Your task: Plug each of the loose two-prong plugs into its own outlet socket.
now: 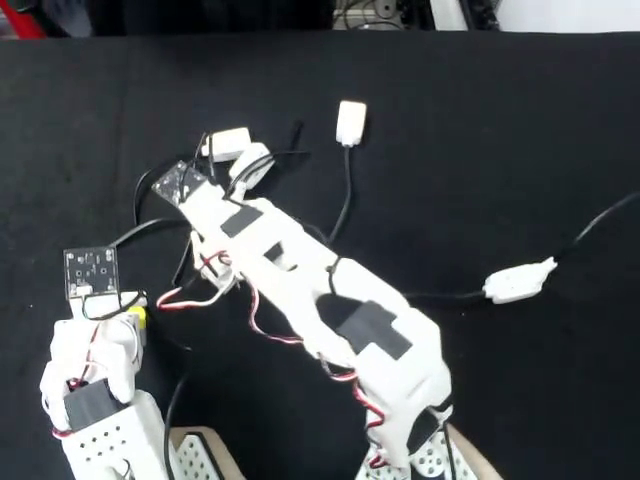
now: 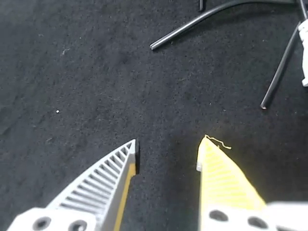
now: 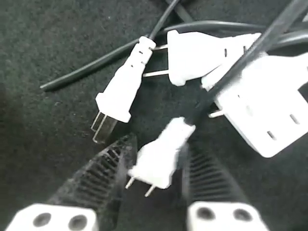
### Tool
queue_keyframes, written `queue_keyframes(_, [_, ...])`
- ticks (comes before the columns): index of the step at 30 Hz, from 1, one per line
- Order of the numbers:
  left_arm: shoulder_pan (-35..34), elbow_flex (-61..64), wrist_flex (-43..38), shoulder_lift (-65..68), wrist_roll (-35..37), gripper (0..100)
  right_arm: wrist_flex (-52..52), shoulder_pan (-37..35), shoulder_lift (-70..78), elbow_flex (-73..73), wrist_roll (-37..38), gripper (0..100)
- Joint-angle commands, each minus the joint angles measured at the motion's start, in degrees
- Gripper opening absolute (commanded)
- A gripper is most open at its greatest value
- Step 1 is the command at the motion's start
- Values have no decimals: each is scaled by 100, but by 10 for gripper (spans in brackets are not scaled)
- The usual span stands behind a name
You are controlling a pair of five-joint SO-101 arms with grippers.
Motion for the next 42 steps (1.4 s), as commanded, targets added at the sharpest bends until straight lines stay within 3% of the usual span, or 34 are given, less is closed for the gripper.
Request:
queue_keyframes(1, [-4,84,44,-53,-35,209,158,-79,-92,-251,413,15])
queue_keyframes(9, [-4,92,35,-53,-44,209,1978,308,-1130,-488,580,11])
queue_keyframes(19, [4,101,-9,-53,-44,210,2831,2338,-4207,1130,1688,11])
queue_keyframes(24, [338,84,-18,-53,-44,210,1618,3613,-5429,2668,1846,11])
queue_keyframes(29, [963,-303,-26,-62,35,210,-387,4677,-5965,4382,993,11])
queue_keyframes(35, [2571,-1402,-193,97,853,223,-1477,4976,-5789,5033,229,11])
queue_keyframes(38, [3240,-1666,-624,888,1204,253,-1776,5152,-5499,5033,97,11])
queue_keyframes(42, [2993,-2422,-1477,2875,1442,252,-1934,5451,-5033,4840,-79,11])
